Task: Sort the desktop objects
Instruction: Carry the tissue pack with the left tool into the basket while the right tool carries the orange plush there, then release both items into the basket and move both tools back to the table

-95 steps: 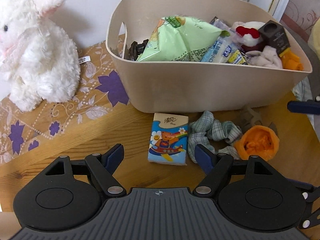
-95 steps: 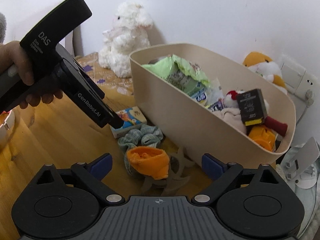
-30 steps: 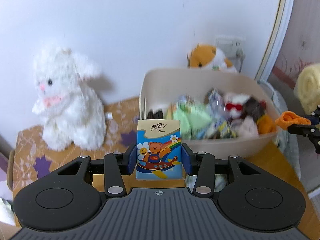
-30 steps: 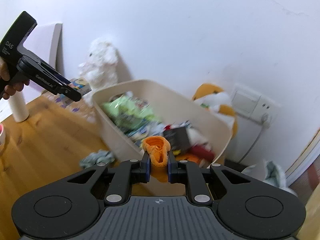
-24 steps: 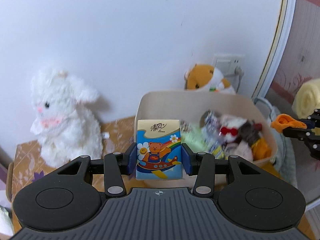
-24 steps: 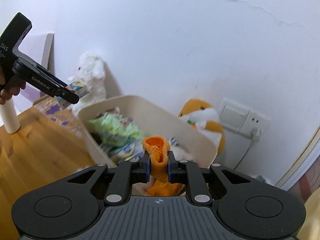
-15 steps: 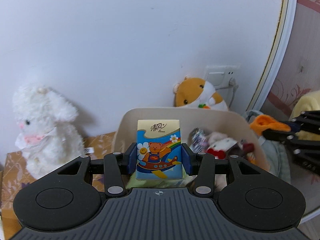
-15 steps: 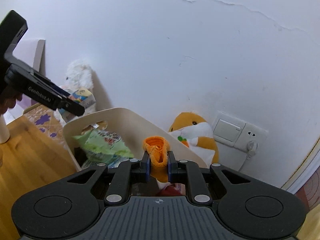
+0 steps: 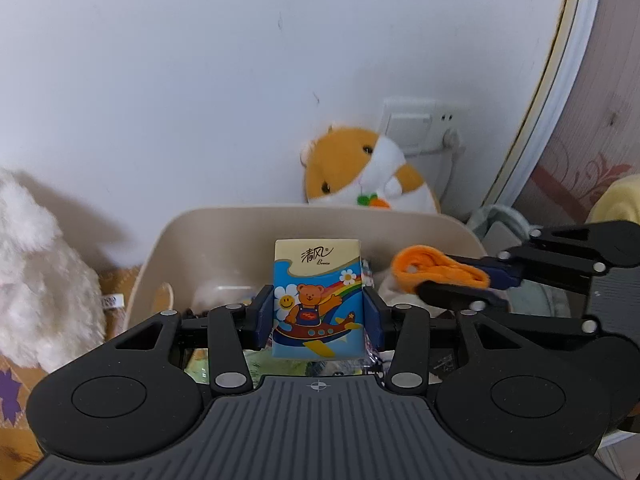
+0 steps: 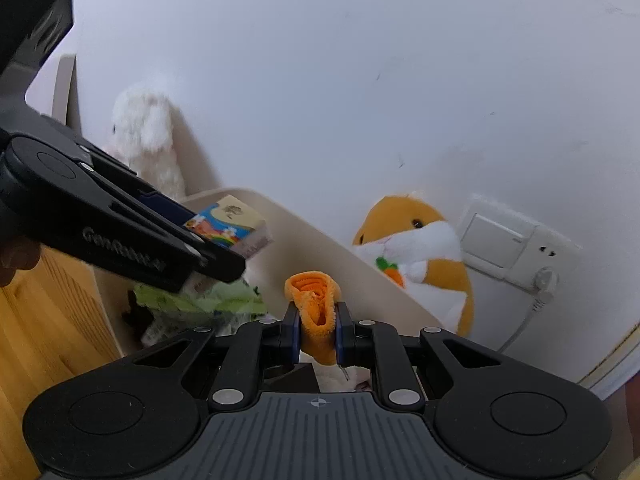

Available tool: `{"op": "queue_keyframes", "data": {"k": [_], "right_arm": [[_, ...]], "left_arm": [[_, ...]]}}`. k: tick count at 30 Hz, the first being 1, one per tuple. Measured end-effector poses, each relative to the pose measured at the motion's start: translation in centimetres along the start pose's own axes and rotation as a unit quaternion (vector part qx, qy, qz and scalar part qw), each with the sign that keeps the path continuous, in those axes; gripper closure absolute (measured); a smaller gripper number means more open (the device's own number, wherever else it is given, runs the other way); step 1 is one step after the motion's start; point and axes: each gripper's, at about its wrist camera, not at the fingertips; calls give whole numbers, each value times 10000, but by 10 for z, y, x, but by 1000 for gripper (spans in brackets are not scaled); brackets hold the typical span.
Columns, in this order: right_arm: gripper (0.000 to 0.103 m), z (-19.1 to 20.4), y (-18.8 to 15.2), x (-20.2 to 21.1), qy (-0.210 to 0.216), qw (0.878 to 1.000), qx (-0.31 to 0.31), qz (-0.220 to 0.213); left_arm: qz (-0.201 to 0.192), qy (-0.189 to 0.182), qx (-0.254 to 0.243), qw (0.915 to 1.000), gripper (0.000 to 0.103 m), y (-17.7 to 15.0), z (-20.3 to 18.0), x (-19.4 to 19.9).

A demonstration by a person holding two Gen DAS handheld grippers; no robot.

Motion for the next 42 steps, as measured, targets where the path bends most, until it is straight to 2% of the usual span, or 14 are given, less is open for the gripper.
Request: {"op": "queue_keyframes", "data": {"k": [5, 6, 7, 8, 10, 12, 14, 18, 20, 22, 29, 34, 39, 42], "right_arm": [[86, 8, -2, -14, 46, 9998, 146, 145], [82, 9, -3, -15, 28, 9998, 145, 160], [70, 10, -4, -16, -5, 9998, 142, 163], [67, 10, -6, -17, -25, 9998, 144, 168], [63, 10, -8, -20, -58, 9997, 145, 176], [53, 9, -9, -20, -50, 9998, 94, 186], [36, 8, -10, -17, -93, 9998, 12, 150], [24, 9, -11, -10, -163, 9999, -10, 53], [8, 10, -12, -4, -222, 9997, -28, -12], [3, 11, -16, 4, -313, 9993, -114, -158], [0, 16, -33, 36, -393, 9982, -287, -356], [0, 24, -48, 61, -483, 9951, -716, -480], [0, 38, -66, 79, -565, 9917, -1068, -433], [0, 49, -78, 80, -487, 9909, -1225, -268]], "left_arm": [[292, 47, -36, 9996, 57, -6, 1, -18], [317, 72, -33, 9995, 57, -7, 1, -20], [314, 118, -33, 9994, 56, -8, 3, -20], [294, 149, -33, 9994, 55, -10, 4, -20], [305, 24, 25, 9995, 46, -11, 9, -20], [296, -86, 87, 9995, 38, -12, 13, -17], [284, -70, 77, 9995, 35, -13, 16, -15], [258, -1, -95, 9996, 32, -16, 19, -9], [247, -39, -200, 9995, 32, -18, 21, -4], [226, -55, -241, 9994, 31, -21, 24, 3], [45, -47, -205, 9998, 25, -38, 35, 29], [19, -69, -51, 10000, 25, -53, 41, 42], [78, -134, 92, 9998, 25, -72, 47, 52], [250, -166, 1, 9995, 23, -87, 46, 53]]}}
Point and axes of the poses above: each gripper's, at about its wrist camera, not at the fingertips, and x roughly against the way its jaws point, z to its left, y to its top, and after that the axes turned 7 degrees about -y, right-handed
